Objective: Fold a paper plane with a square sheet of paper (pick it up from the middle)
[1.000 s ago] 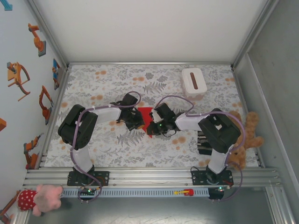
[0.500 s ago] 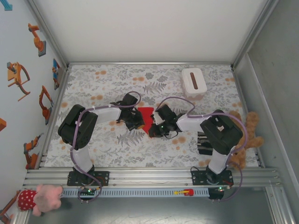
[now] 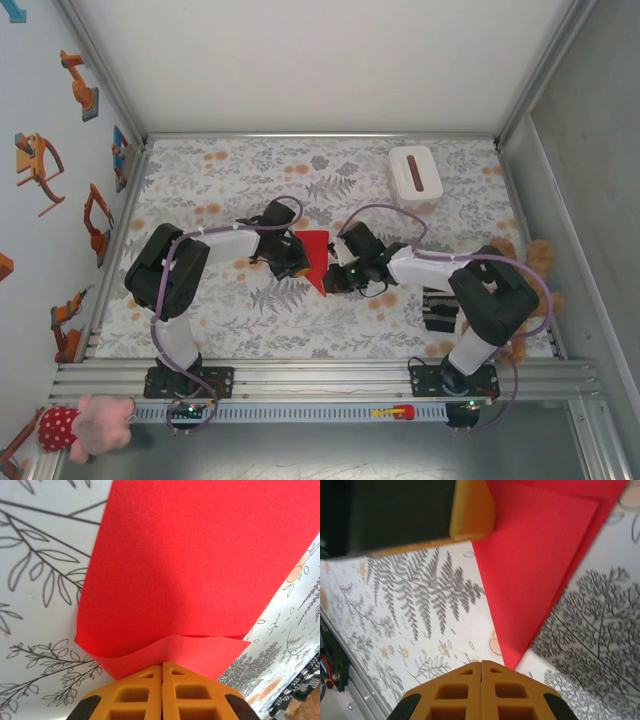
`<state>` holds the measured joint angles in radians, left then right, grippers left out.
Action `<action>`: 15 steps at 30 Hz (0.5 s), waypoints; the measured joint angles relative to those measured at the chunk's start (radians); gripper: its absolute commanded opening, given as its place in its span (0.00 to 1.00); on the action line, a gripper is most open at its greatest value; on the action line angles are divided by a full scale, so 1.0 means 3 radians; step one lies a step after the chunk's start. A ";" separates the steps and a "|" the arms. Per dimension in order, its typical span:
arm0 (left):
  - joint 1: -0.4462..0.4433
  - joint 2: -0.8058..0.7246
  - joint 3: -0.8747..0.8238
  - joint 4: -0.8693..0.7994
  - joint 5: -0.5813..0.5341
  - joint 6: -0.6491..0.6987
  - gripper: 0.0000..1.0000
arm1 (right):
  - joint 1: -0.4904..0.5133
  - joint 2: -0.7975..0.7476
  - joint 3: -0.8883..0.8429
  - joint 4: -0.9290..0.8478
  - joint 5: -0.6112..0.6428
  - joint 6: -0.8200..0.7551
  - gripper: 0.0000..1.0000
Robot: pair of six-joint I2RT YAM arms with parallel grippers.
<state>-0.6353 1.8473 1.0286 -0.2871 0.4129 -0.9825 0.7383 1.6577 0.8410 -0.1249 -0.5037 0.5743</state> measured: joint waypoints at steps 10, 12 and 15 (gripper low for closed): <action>-0.0019 0.0003 0.0019 -0.0025 -0.0003 0.0000 0.08 | 0.0000 0.0422 0.0206 0.0107 -0.0001 0.0003 0.00; -0.0019 0.0003 0.0020 -0.0034 -0.0001 0.0006 0.08 | 0.0000 0.0474 0.0206 0.0106 -0.0001 0.0003 0.00; -0.0019 0.0000 0.0027 -0.0045 -0.0001 0.0034 0.10 | -0.0003 0.0495 0.0212 0.0100 -0.0005 0.0001 0.00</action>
<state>-0.6411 1.8473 1.0367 -0.3004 0.4126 -0.9722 0.7376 1.8061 0.9047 -0.0948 -0.5053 0.5747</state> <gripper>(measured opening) 0.090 0.049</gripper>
